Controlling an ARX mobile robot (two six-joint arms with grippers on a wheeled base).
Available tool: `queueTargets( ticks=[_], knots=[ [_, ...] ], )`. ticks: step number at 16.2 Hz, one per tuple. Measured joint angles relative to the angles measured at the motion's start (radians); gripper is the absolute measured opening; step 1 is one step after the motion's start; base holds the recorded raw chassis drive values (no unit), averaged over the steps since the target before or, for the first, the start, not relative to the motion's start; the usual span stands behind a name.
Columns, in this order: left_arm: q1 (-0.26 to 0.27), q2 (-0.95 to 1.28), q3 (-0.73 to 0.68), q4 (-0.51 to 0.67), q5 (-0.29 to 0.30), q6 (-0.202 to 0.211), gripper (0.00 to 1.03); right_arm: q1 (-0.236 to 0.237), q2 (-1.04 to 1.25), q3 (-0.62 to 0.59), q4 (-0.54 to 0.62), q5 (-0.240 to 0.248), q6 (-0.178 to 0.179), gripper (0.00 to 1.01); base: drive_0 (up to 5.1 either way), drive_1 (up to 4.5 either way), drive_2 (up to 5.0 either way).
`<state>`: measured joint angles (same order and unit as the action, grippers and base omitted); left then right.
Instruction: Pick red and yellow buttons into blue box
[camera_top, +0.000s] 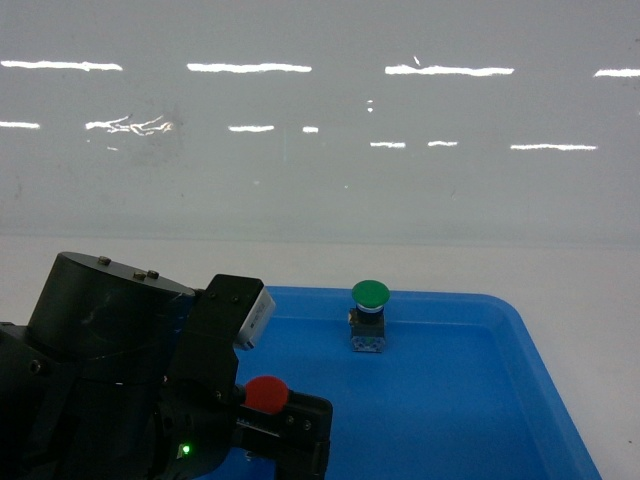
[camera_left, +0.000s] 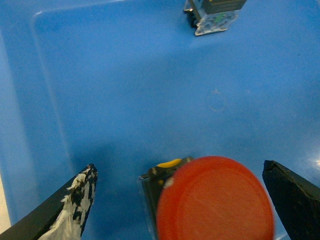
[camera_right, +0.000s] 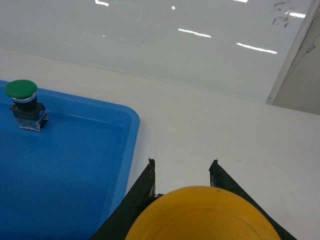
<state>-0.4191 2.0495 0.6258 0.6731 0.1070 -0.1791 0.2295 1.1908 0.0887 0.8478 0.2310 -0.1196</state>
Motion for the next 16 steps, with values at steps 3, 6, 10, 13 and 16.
queueTargets(
  ticks=[3,6,10,13,16],
  knots=[
    [0.017,0.043,0.042,0.009,0.024,0.004,0.98,0.0,0.0,0.0,0.0,0.0,0.0,0.28,0.0,0.0,0.0],
    [0.014,0.063,0.064,0.006,0.025,0.004,0.98,0.0,0.0,0.0,0.0,0.0,0.0,0.28,0.0,0.0,0.0],
    [0.003,0.085,0.063,0.008,0.019,0.011,0.67,0.0,0.0,0.0,0.0,0.0,0.0,0.28,0.0,0.0,0.0],
    [0.005,0.089,0.043,0.017,0.006,0.014,0.35,0.0,0.0,0.0,0.0,0.0,0.0,0.28,0.0,0.0,0.0],
    [0.03,0.075,0.036,0.026,-0.018,0.009,0.25,0.0,0.0,0.0,0.0,0.0,0.0,0.28,0.0,0.0,0.0]
  ],
)
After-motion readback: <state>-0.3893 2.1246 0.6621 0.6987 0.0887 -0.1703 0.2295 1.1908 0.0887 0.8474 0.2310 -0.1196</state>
